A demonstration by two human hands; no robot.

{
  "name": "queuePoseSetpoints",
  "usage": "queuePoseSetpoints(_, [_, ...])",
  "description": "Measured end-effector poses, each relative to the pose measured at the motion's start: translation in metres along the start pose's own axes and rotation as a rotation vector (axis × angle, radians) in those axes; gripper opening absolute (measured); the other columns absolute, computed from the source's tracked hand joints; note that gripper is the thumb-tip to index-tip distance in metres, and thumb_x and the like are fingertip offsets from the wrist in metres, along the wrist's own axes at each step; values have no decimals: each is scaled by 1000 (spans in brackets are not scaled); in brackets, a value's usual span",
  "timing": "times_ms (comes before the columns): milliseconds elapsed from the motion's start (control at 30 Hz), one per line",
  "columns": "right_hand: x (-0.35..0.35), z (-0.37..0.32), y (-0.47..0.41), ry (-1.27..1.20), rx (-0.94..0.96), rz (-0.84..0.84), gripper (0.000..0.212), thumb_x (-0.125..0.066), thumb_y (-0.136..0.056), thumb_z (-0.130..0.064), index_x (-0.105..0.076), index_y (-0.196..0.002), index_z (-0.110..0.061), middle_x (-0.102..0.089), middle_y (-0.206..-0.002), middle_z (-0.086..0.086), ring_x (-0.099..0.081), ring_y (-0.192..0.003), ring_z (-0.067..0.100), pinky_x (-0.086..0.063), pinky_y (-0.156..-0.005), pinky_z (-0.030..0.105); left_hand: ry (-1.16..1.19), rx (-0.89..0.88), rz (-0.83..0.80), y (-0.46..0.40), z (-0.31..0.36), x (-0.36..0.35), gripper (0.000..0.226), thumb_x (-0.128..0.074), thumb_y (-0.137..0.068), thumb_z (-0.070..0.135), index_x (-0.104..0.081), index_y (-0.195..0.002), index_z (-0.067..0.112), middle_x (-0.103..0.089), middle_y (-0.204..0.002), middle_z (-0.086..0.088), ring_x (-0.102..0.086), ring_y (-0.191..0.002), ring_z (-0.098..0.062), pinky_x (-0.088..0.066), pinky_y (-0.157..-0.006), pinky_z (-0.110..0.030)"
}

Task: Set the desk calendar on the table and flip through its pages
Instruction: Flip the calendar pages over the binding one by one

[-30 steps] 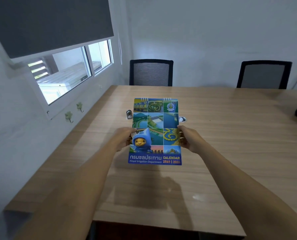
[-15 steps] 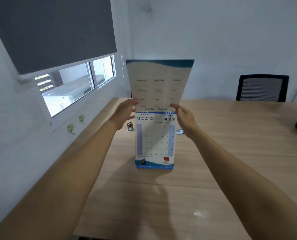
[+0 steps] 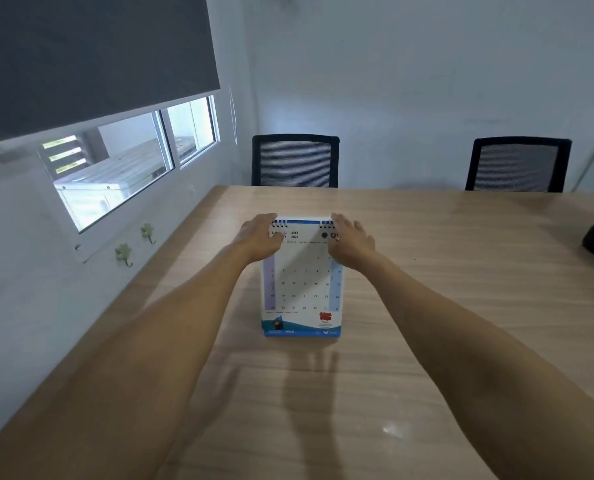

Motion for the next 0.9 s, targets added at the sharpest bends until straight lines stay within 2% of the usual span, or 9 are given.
queuePoseSetpoints(67, [2, 1, 3, -121, 10, 72, 66, -39, -95, -15, -10, -154, -20, -4, -164, 0, -7, -151, 27, -13, -121, 51, 52, -7, 75, 6, -2, 2, 66, -49, -94, 33, -24, -151, 13, -30, -157, -7, -29, -144, -28, -28, -117, -43])
queuePoseSetpoints(167, [-5, 21, 21, -602, -79, 192, 55, -40, -97, -11, -22, -149, -17, -17, -158, 4, -26, -141, 24, -29, -117, 47, 212, 71, 195, 28, -20, -4, 72, -48, -93, 41, -18, -152, 14, -24, -159, -6, -25, -146, -27, -29, -116, -44])
queuePoseSetpoints(267, [-51, 45, 41, -938, -289, 31, 68, -37, -100, -16, 4, -154, -25, -12, -162, 0, -23, -146, 29, -27, -114, 48, 370, 257, 164, 53, -48, -35, 77, -49, -94, 42, -10, -153, 13, -19, -160, -6, -29, -144, -28, -32, -111, -45])
queuePoseSetpoints(367, [-77, 48, 50, -961, -350, -102, 77, -41, -96, -13, 7, -153, -32, -19, -161, -1, -30, -143, 31, -31, -111, 49, 444, 285, 43, 60, -61, -68, 77, -53, -88, 52, -21, -151, 21, -28, -158, -6, -31, -144, -30, -36, -111, -51])
queuePoseSetpoints(500, [-82, 37, 53, -971, -298, -145, 75, -44, -91, -11, -7, -153, -34, -43, -148, 4, -45, -130, 32, -43, -104, 52, 504, 259, -28, 65, -57, -79, 63, -55, -83, 58, -40, -138, 31, -50, -144, -1, -48, -131, -27, -49, -93, -41])
queuePoseSetpoints(633, [-77, 35, 58, -968, -311, -97, 69, -41, -93, -10, -13, -153, -30, -46, -144, 2, -46, -128, 31, -46, -100, 47, 514, 320, 14, 66, -64, -73, 74, -52, -86, 58, -34, -146, 19, -40, -152, -4, -41, -138, -27, -38, -110, -47])
queuePoseSetpoints(733, [-65, 35, 65, -946, -298, -9, 50, -36, -97, -7, -34, -145, -21, -51, -127, 3, -50, -111, 24, -44, -86, 36, 528, 371, 74, 67, -72, -64, 69, -50, -90, 52, -34, -144, 11, -43, -147, -6, -43, -133, -25, -39, -106, -42])
queuePoseSetpoints(833, [-53, 44, 70, -940, -334, 110, 40, -40, -98, -12, -46, -138, -12, -55, -117, 3, -50, -100, 21, -46, -85, 37, 533, 391, 129, 70, -76, -51, 25, -52, -92, 26, -52, -113, 13, -55, -112, -2, -52, -101, -19, -46, -85, -36])
queuePoseSetpoints(900, [-49, 50, 71, -952, -370, 139, 36, -47, -95, -16, -51, -130, -13, -60, -122, 5, -54, -97, 21, -46, -80, 34, 571, 408, 180, 72, -83, -41, 6, -53, -86, 12, -54, -84, 18, -59, -97, -6, -55, -88, -21, -53, -85, -40])
Point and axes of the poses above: each hand's wrist, its own y-axis away from the middle knuckle, its own x-axis out of the back of the hand, z = x × y, the point moved 10 cm from there along -y, towards the middle knuckle
